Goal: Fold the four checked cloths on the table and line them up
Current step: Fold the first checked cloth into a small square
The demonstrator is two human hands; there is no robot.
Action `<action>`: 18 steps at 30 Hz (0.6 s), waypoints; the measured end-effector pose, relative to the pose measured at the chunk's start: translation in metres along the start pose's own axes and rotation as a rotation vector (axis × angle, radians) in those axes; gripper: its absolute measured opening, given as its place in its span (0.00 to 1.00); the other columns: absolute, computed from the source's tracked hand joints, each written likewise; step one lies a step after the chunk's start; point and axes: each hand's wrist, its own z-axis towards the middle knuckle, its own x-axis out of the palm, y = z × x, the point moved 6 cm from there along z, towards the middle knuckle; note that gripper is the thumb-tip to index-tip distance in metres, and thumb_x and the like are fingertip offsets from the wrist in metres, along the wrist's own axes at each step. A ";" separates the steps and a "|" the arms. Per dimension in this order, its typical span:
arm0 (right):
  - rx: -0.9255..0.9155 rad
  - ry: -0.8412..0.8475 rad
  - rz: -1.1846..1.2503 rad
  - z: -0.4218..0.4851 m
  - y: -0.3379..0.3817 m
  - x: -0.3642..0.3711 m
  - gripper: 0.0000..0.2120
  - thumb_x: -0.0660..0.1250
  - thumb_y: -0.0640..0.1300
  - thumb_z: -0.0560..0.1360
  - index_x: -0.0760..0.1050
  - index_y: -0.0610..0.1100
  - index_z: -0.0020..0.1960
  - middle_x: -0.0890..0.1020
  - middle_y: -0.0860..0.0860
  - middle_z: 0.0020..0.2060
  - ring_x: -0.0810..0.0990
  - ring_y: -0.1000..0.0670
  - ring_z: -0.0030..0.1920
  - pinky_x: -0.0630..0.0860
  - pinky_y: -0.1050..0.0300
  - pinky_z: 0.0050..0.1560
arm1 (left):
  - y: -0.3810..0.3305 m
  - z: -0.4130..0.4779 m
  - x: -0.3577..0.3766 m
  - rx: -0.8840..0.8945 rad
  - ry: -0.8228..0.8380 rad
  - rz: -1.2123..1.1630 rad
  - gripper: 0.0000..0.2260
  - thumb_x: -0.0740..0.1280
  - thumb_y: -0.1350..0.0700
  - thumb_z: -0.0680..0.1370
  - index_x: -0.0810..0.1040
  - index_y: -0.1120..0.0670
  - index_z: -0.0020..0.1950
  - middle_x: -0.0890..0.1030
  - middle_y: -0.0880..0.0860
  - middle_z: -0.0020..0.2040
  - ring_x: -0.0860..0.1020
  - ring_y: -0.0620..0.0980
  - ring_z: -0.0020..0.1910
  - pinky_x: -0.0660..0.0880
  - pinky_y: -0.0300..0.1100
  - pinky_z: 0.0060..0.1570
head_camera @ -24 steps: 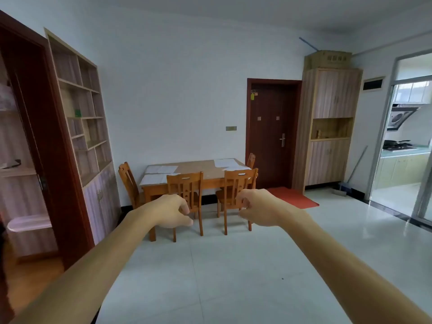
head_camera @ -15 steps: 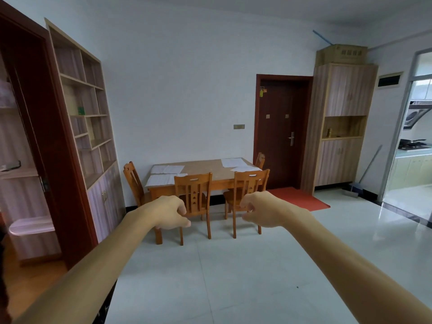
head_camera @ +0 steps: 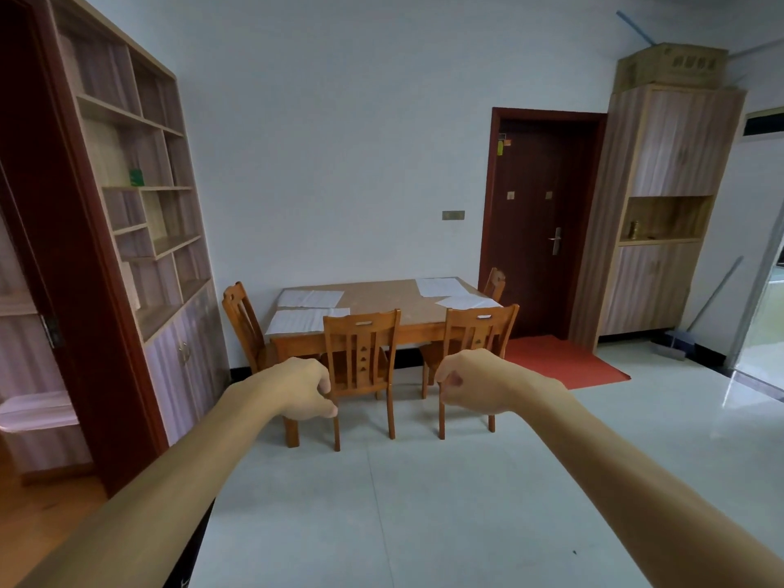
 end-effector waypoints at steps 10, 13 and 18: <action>-0.087 -0.047 -0.018 0.162 -0.068 -0.058 0.14 0.62 0.44 0.81 0.76 0.44 0.65 0.81 0.49 0.58 0.78 0.50 0.50 0.76 0.59 0.54 | -0.003 0.178 -0.053 -0.039 -0.025 -0.031 0.20 0.68 0.46 0.79 0.73 0.50 0.70 0.78 0.52 0.65 0.77 0.49 0.61 0.75 0.42 0.60; -0.082 -0.038 0.012 0.218 -0.082 -0.055 0.17 0.63 0.44 0.80 0.74 0.44 0.67 0.80 0.47 0.60 0.79 0.49 0.54 0.77 0.57 0.56 | 0.008 0.220 -0.060 -0.060 -0.002 -0.053 0.20 0.68 0.45 0.79 0.74 0.49 0.69 0.78 0.51 0.64 0.78 0.48 0.58 0.76 0.43 0.60; -0.104 0.011 0.029 0.315 -0.088 -0.034 0.18 0.64 0.47 0.79 0.73 0.47 0.69 0.79 0.48 0.61 0.78 0.49 0.57 0.77 0.53 0.59 | 0.047 0.292 -0.065 -0.086 0.025 -0.070 0.19 0.68 0.46 0.79 0.74 0.49 0.68 0.77 0.51 0.64 0.77 0.46 0.55 0.76 0.42 0.59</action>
